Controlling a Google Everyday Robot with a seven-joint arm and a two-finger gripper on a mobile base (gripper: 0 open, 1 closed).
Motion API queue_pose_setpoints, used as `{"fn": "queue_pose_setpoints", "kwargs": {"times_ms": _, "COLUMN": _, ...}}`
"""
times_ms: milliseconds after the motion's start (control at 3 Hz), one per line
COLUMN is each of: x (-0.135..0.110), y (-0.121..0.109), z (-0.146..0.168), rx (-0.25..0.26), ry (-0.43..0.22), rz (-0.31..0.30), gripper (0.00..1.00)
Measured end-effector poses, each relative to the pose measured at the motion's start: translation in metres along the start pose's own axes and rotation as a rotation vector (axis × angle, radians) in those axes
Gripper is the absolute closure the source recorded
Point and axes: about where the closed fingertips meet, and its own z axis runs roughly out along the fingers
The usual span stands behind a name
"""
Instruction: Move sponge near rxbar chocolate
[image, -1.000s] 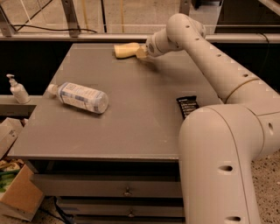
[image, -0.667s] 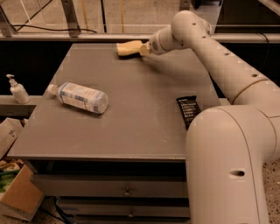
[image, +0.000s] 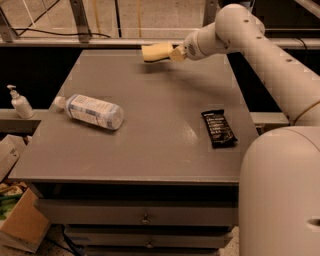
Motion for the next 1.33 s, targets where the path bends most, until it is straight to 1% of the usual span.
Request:
{"fn": "queue_pose_setpoints", "kwargs": {"times_ms": 333, "x": 0.019, "y": -0.004, "z": -0.037, "rx": 0.009, "ry": 0.037, "rz": -0.037, "gripper": 1.0}}
{"fn": "queue_pose_setpoints", "kwargs": {"times_ms": 667, "x": 0.04, "y": -0.009, "z": -0.067, "rx": 0.023, "ry": 0.074, "rz": -0.055, "gripper": 1.0}}
{"fn": "queue_pose_setpoints", "kwargs": {"times_ms": 1333, "x": 0.095, "y": -0.015, "z": -0.142, "rx": -0.007, "ry": 0.131, "rz": -0.083, "gripper": 1.0}}
